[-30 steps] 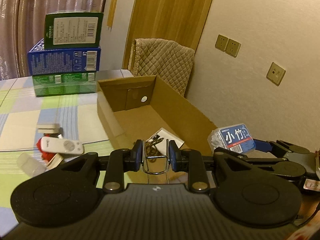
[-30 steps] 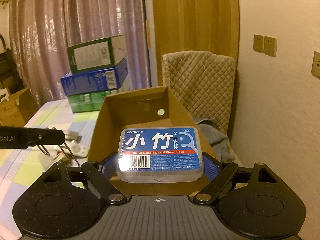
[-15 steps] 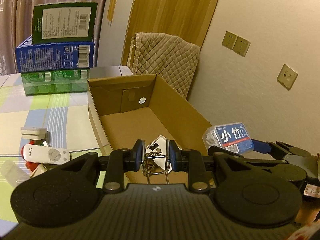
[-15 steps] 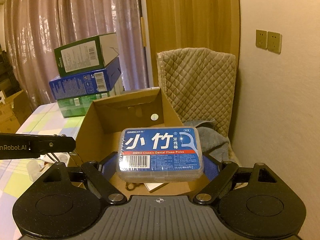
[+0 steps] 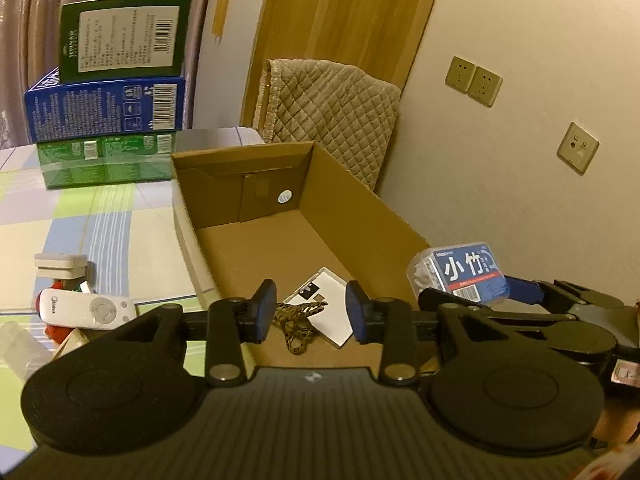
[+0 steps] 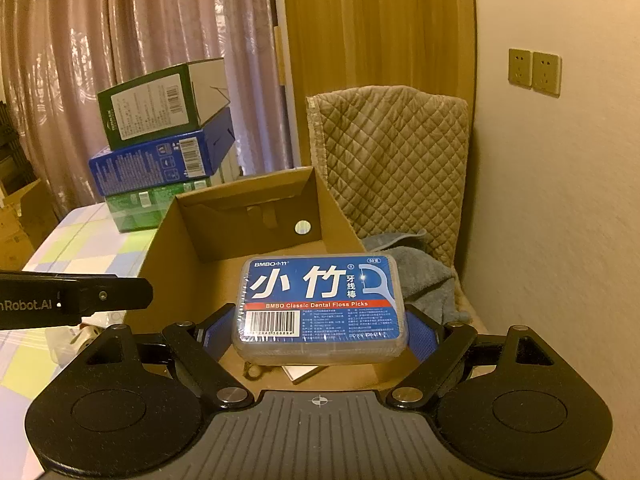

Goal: Organize rigid objects
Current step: 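Open the left tool to drop the wire stand while the right tool releases the floss box, then withdraw both tools from the box back toward the remaining table objects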

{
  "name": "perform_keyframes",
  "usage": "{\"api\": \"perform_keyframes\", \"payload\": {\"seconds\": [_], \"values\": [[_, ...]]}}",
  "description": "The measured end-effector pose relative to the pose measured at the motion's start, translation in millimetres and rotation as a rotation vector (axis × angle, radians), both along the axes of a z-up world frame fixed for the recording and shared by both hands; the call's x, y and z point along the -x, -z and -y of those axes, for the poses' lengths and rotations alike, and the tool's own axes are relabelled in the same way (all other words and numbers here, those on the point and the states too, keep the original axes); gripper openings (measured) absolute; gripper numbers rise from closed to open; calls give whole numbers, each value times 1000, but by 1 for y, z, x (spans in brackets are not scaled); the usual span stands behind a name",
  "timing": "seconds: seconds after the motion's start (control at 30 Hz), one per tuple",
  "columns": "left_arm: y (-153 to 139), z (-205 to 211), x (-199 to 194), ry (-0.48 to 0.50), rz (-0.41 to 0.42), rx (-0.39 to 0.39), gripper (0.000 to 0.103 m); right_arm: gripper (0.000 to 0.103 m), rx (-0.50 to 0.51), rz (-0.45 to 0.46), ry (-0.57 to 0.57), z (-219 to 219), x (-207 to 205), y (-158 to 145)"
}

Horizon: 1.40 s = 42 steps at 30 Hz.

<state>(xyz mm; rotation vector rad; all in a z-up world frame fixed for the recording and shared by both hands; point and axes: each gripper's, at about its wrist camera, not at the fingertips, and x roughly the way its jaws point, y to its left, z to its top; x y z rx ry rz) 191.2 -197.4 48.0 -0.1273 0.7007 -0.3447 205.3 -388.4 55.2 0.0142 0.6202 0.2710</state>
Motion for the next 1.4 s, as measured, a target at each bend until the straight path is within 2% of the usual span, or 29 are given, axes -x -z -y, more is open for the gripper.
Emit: {"api": "perform_keyframes", "payload": {"seconds": [0.3, 1.07, 1.4], "values": [[3, -19, 12, -44, -11, 9, 32, 83, -9, -12, -17, -7, -1, 1], [7, -25, 12, -42, -23, 7, 32, 83, -9, -54, -35, -19, -10, 13], [6, -35, 17, -68, -12, -9, 32, 83, -53, -13, -30, -17, -3, 3]]}}
